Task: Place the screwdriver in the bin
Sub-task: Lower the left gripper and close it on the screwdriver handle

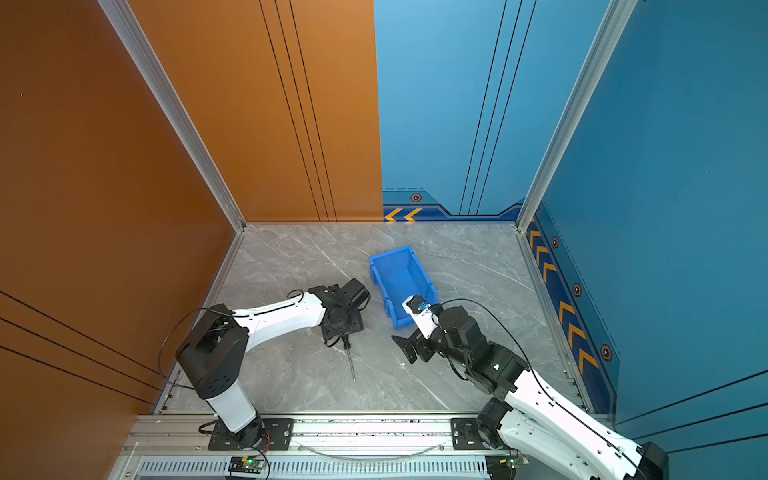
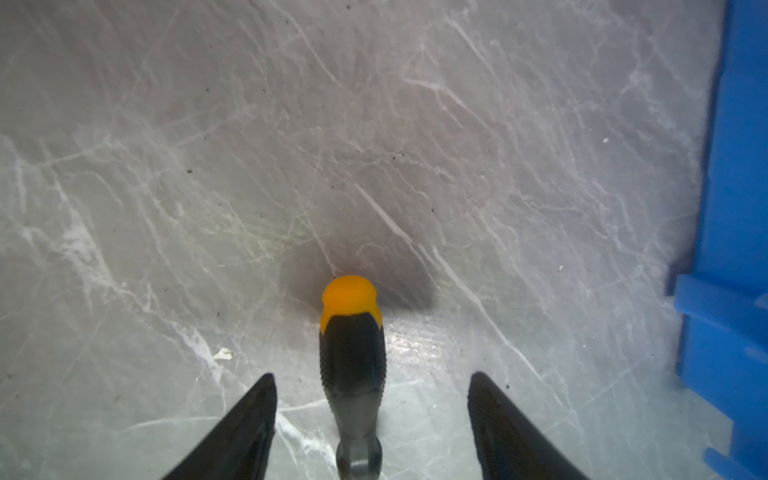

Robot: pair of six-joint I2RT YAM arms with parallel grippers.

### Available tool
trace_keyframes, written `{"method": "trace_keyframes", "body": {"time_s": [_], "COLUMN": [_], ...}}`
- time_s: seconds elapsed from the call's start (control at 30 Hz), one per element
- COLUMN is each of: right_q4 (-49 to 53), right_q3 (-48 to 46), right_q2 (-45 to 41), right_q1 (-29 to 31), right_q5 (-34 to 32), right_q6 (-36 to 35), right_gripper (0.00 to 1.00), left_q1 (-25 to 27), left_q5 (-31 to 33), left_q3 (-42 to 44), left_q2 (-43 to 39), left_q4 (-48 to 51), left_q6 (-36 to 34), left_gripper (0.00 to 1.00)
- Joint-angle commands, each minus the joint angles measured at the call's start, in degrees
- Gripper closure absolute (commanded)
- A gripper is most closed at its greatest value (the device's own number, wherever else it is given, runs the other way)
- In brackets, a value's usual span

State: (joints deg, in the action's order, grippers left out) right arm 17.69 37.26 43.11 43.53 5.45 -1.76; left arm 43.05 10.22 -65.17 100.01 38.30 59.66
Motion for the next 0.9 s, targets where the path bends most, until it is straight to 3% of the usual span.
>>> {"method": "trace_keyframes", "body": {"time_s": [0.0,0.23,0.4,0.87], "right_q4": [2.0,2.0,1.7,0.9], "right_q3": [1.7,1.3,-0.3,-1.0], "right_q2": [-0.6,-2.5,-4.9,-6.8], "right_q1": [-2.0,-7.3,-7.5,-8.6], "right_q5": [3.1,5.8,4.3,2.6], "right_q6": [-1.0,-3.3,-3.6,-3.6], "right_gripper": [0.00,0.00,0.00,0.00], "left_q1": [0.6,0.8,0.7,0.5], "left_q5": [0.6,1.2,0.8,-1.0], "left_q3": [1.1,1.7,1.5,0.4], "left_q2": [1.6,2.5,2.8,6.2], "left_q4": [-0.3,-0.3,-0.3,-0.2], "left_q6": [1.2,1.6,0.7,0.8], "left_gripper": [0.28,0.34,0.46,0.57]}}
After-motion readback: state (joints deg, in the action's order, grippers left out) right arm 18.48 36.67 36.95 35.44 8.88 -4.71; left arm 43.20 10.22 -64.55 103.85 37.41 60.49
